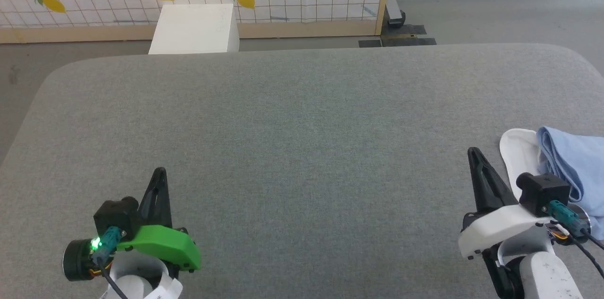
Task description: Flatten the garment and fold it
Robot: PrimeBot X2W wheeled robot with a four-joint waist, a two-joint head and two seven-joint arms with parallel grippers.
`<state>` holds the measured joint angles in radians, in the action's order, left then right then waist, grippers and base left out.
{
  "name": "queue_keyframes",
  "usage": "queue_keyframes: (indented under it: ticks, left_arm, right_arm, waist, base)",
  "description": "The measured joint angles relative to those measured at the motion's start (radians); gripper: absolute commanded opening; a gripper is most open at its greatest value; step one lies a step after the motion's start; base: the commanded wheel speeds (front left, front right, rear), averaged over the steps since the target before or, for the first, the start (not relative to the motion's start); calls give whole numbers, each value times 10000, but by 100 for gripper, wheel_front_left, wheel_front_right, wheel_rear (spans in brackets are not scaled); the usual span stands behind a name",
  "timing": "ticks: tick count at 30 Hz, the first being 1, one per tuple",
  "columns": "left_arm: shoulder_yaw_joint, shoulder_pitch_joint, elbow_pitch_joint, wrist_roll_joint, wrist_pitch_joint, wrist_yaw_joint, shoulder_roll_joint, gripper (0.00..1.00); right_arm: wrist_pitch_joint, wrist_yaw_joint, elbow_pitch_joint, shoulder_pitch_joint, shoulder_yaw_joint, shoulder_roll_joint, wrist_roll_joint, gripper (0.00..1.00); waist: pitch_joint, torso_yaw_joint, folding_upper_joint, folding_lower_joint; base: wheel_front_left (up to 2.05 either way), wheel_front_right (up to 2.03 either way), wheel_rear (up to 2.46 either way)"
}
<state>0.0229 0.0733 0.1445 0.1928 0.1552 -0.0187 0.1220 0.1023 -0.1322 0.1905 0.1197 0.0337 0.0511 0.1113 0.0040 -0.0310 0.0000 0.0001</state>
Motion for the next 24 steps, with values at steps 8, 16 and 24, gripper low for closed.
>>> queue_keyframes:
  ticks: [8,16,24]
  left_arm:
    - [-23,-30,-159,-263,-176,4,-61,0]
    - [-44,-119,-291,-439,-309,4,-163,0]
    - [-67,-146,-435,-545,-483,48,-213,0]
  right_arm:
    - [-102,0,-182,-173,-31,0,-121,0]
    - [-203,0,-364,-199,-61,0,-245,0]
    - [-318,0,-539,-383,-98,0,-349,0]
  waist:
    - [-4,31,0,0]
    - [-8,62,0,0]
    - [-12,94,0,0]
  base:
    - [0,0,0]
    - [0,0,0]
    - [0,0,0]
